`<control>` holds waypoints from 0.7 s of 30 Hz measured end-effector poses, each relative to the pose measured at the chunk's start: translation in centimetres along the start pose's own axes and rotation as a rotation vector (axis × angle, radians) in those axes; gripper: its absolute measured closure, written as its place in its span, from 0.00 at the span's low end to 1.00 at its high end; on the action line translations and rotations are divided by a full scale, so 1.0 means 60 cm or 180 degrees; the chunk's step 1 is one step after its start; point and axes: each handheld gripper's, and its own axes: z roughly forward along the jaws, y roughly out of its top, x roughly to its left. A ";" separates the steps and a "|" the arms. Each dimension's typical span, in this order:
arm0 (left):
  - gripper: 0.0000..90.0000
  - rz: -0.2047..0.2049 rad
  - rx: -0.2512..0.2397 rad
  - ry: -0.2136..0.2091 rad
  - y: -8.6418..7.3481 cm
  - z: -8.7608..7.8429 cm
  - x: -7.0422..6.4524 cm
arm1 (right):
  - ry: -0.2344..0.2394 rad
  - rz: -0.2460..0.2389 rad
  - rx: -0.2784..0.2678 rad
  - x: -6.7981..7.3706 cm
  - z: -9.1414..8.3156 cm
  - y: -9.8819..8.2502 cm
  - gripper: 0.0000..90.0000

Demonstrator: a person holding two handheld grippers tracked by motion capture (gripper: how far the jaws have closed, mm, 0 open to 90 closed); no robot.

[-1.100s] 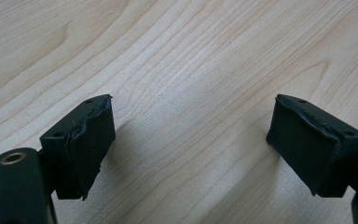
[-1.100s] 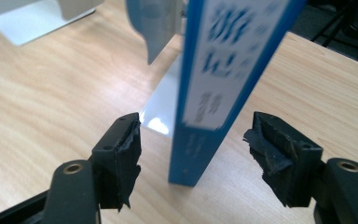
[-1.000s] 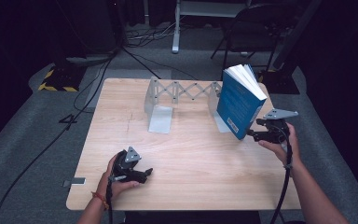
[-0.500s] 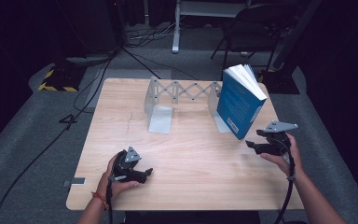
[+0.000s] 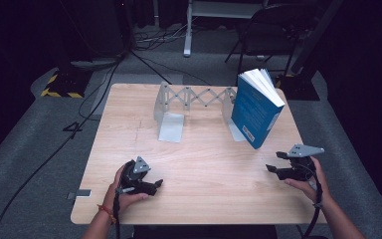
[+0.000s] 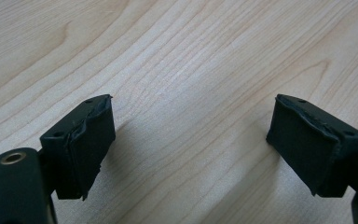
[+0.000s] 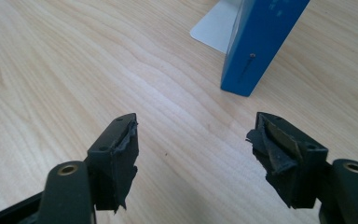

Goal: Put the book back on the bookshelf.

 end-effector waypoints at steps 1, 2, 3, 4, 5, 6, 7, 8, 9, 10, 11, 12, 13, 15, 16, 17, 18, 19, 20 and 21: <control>0.16 0.0001 0.0000 0.0000 0.000 0.000 0.000 | -0.0028 0.0009 -0.0008 0.001 -0.002 -0.005 0.35; 0.16 0.0001 0.0000 0.0000 0.000 0.000 0.000 | -0.0039 0.0009 -0.0004 0.001 -0.004 -0.010 0.35; 0.16 0.0001 0.0000 -0.0001 0.000 0.000 0.000 | -0.0023 0.0015 -0.0010 0.001 -0.005 -0.016 0.35; 0.16 0.0001 0.0000 -0.0001 0.000 0.000 0.000 | -0.0023 0.0015 -0.0010 0.001 -0.005 -0.016 0.35; 0.16 0.0001 0.0001 -0.0001 0.000 0.000 0.000 | 0.0006 0.0030 -0.0017 0.000 -0.006 -0.022 0.34; 0.16 0.0001 0.0001 -0.0001 0.000 0.000 0.000 | 0.0006 0.0030 -0.0017 0.000 -0.006 -0.022 0.34; 0.16 0.0001 0.0000 -0.0001 0.000 0.000 0.000 | 0.0021 0.0052 -0.0026 0.000 -0.008 -0.034 0.34; 0.16 0.0000 0.0000 0.0000 0.000 0.000 0.000 | 0.0021 0.0051 -0.0013 -0.001 -0.009 -0.040 0.33; 0.16 0.0000 0.0000 0.0000 0.000 0.000 0.000 | 0.0009 0.0041 0.0020 -0.001 -0.010 -0.046 0.33; 0.16 0.0000 0.0000 0.0000 0.000 0.000 0.000 | -0.0023 0.0039 0.0026 -0.001 -0.011 -0.052 0.32; 0.16 0.0000 0.0000 0.0000 0.000 0.000 0.000 | -0.0016 0.0055 0.0007 -0.001 -0.012 -0.057 0.32; 0.16 0.0000 0.0000 0.0000 0.000 0.000 0.000 | -0.0013 0.0058 0.0002 -0.002 -0.013 -0.063 0.32; 0.16 0.0001 0.0000 -0.0001 0.000 0.000 0.000 | 0.0009 0.0060 -0.0006 -0.002 -0.015 -0.068 0.31; 0.16 0.0001 0.0000 0.0000 0.000 0.000 0.000 | 0.0018 0.0056 -0.0020 -0.002 -0.018 -0.078 0.31; 0.16 0.0001 0.0001 0.0000 0.000 0.000 0.000 | 0.0035 0.0072 -0.0013 -0.002 -0.020 -0.083 0.31; 0.16 0.0001 0.0000 0.0000 0.000 0.000 0.000 | 0.0027 0.0079 -0.0010 -0.003 -0.022 -0.088 0.31; 0.16 -0.0001 -0.0003 -0.0002 0.000 0.000 0.000 | -0.0003 0.0086 -0.0004 -0.003 -0.022 -0.092 0.31; 0.16 0.0000 -0.0003 -0.0003 0.000 0.000 0.000 | -0.0012 0.0103 0.0010 -0.003 -0.023 -0.096 0.31; 0.16 0.0000 -0.0001 0.0000 0.000 0.000 0.000 | -0.0010 0.0102 0.0012 -0.003 -0.024 -0.099 0.31; 0.16 0.0000 -0.0003 -0.0002 0.000 0.000 0.000 | -0.0005 0.0112 0.0010 -0.003 -0.025 -0.103 0.31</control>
